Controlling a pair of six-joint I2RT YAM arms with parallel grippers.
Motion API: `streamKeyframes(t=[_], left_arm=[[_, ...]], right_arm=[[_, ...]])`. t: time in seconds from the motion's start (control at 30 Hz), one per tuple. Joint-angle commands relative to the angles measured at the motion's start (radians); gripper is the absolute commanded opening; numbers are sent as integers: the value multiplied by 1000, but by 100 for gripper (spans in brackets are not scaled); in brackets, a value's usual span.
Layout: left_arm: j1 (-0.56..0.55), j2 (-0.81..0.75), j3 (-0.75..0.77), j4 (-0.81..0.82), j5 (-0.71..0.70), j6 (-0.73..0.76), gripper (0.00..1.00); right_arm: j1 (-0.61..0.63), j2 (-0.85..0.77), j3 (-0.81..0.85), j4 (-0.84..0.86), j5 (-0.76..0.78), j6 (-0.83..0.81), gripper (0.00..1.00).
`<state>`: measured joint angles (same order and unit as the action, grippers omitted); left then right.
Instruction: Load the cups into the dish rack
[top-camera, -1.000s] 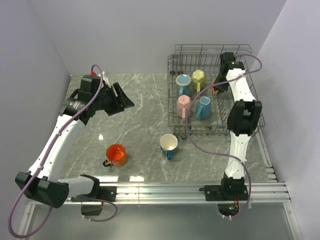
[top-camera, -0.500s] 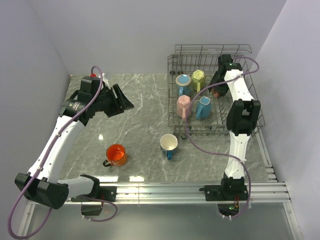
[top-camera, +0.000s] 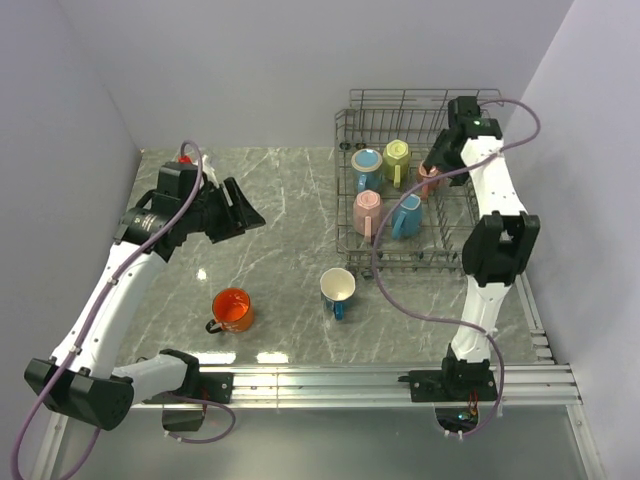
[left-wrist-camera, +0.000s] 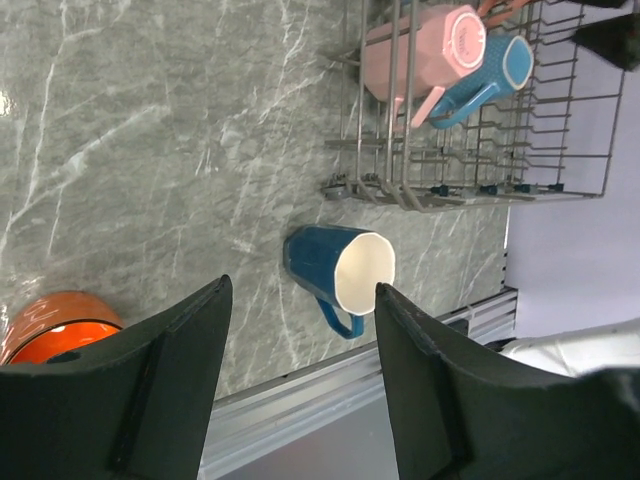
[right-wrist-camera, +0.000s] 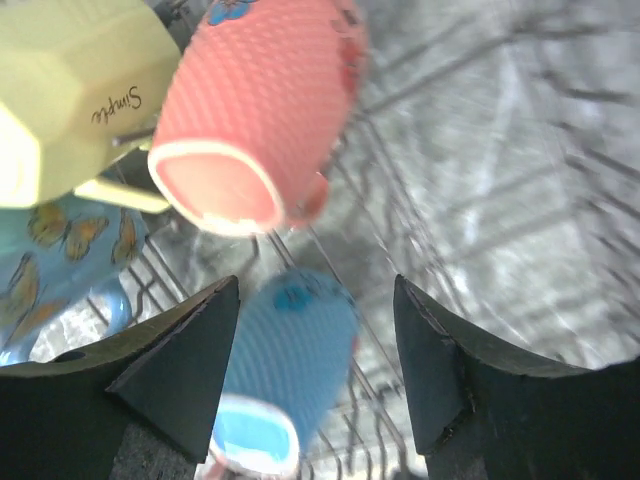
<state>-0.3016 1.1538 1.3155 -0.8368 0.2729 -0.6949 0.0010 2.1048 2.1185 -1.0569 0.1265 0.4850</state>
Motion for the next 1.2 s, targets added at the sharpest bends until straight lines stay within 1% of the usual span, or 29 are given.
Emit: streamKeyframes(t=[0.0, 0.17, 0.27, 0.3, 0.37, 0.4, 0.43, 0.5, 0.63, 0.8, 0.87, 1.07, 1.17], left_arm=[[4, -16, -27, 1, 25, 38, 66], [-1, 6, -100, 14, 103, 64, 69], [-33, 29, -121, 28, 101, 74, 73], [-48, 41, -121, 28, 97, 81, 77], [-108, 86, -108, 33, 77, 86, 81], [-131, 102, -102, 33, 62, 86, 97], [-177, 136, -98, 38, 43, 86, 99], [-229, 167, -87, 53, 32, 75, 99], [-283, 219, -105, 100, 32, 57, 99], [-343, 256, -148, 139, 32, 58, 93], [-361, 277, -156, 156, 31, 61, 93], [-395, 351, -148, 191, -8, 57, 91], [-401, 395, -142, 206, -20, 46, 88]], right_arm=[[-19, -130, 28, -72, 71, -6, 70], [-18, -284, -40, -74, 61, -5, 70], [-18, -388, -103, -63, 55, -2, 70], [-16, -413, -121, -60, 48, -2, 70], [-15, -486, -173, -46, 35, 1, 70], [-15, -508, -192, -43, 24, 3, 70], [-15, -547, -207, -40, 19, 4, 70], [-12, -589, -262, -31, 4, 3, 70], [-12, -689, -379, -18, -1, 1, 70], [-12, -805, -498, -14, 10, 0, 70], [-12, -836, -552, -14, 15, 0, 70], [-12, -911, -615, -29, 33, -11, 70], [-12, -925, -614, -40, 42, -22, 70]])
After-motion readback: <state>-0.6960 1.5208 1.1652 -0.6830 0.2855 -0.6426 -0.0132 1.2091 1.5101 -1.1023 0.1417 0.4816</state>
